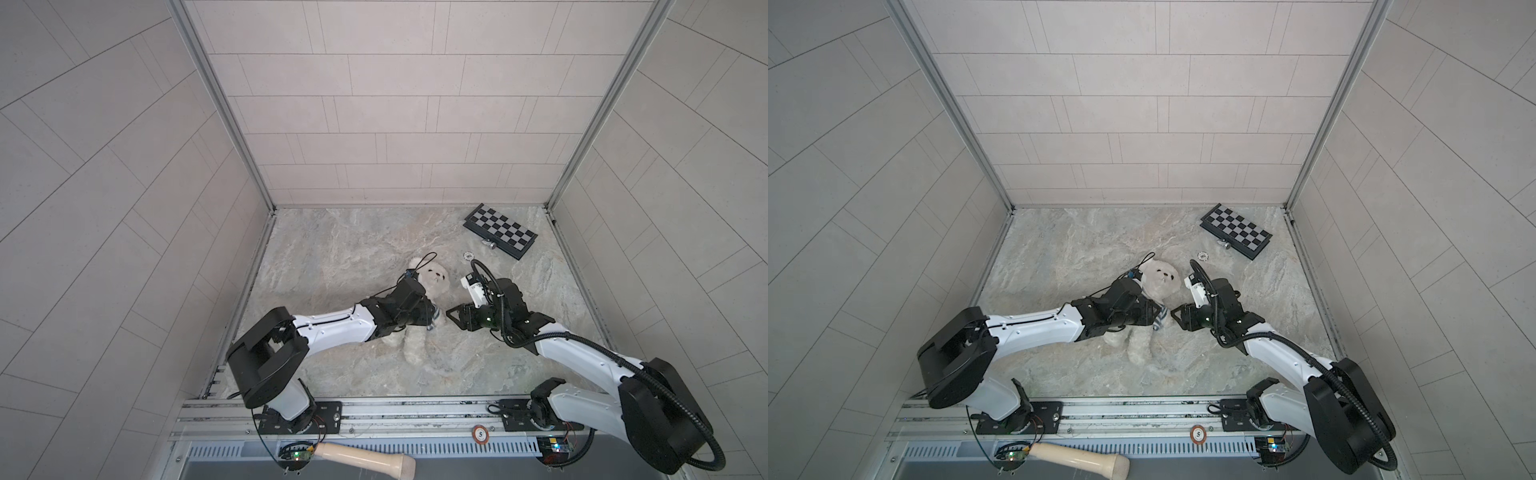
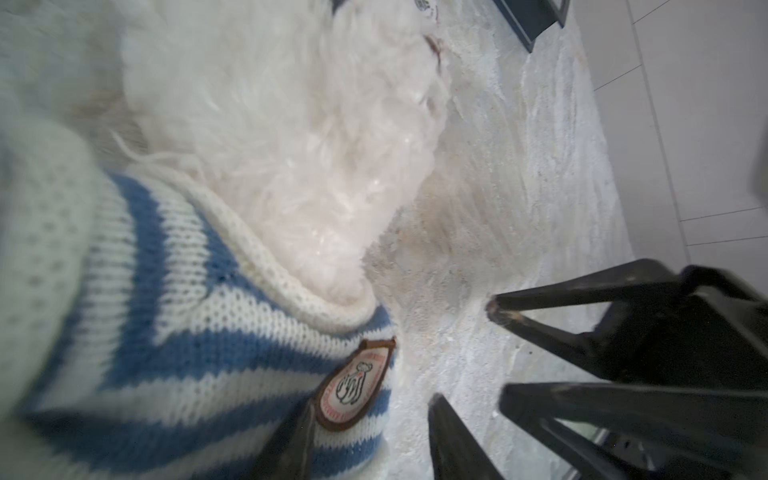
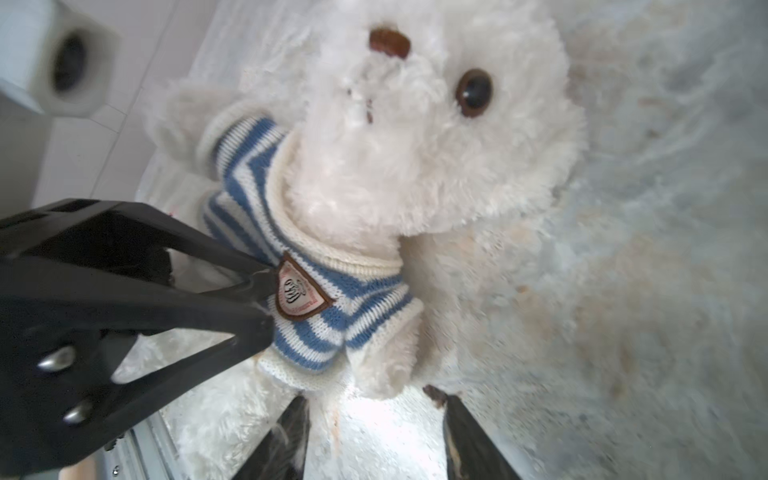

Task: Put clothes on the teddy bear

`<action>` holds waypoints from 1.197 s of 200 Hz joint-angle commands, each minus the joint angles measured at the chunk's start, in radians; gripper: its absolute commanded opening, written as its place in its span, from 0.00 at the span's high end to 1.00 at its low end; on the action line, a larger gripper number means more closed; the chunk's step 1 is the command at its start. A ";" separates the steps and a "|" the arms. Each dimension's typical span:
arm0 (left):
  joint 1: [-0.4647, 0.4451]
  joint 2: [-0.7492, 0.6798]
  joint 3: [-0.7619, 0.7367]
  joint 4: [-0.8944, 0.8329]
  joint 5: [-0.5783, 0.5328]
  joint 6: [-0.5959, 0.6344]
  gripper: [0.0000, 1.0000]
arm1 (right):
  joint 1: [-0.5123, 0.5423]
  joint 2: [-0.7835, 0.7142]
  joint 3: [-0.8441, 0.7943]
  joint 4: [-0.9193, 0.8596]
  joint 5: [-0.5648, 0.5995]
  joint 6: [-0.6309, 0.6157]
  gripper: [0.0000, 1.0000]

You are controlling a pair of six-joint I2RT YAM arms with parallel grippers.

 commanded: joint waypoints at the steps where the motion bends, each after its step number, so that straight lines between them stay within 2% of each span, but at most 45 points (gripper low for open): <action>1: -0.026 0.024 0.030 0.097 0.026 -0.093 0.52 | -0.002 -0.003 -0.013 -0.037 0.048 -0.018 0.46; 35: 0.004 -0.088 0.044 -0.008 0.036 -0.014 0.51 | -0.002 -0.029 -0.015 -0.047 0.051 -0.034 0.46; 79: 0.136 -0.224 0.047 -0.211 0.075 0.161 0.51 | 0.014 -0.025 -0.001 -0.051 0.055 -0.045 0.46; 104: 0.224 -0.205 0.065 -0.283 0.087 0.232 0.51 | 0.047 -0.010 0.014 -0.028 0.055 -0.034 0.46; 129: 0.250 -0.153 0.089 -0.303 0.058 0.282 0.50 | 0.095 0.018 0.029 0.012 0.053 -0.019 0.46; 158: 0.251 -0.104 0.078 -0.290 0.056 0.271 0.50 | 0.105 0.074 0.023 0.043 0.052 0.003 0.46; 191: 0.251 -0.135 -0.005 -0.243 0.071 0.234 0.51 | 0.106 0.136 0.026 0.066 0.073 -0.013 0.48; 239: 0.224 -0.207 -0.114 -0.206 0.059 0.176 0.61 | 0.106 0.216 0.086 0.052 0.085 -0.054 0.57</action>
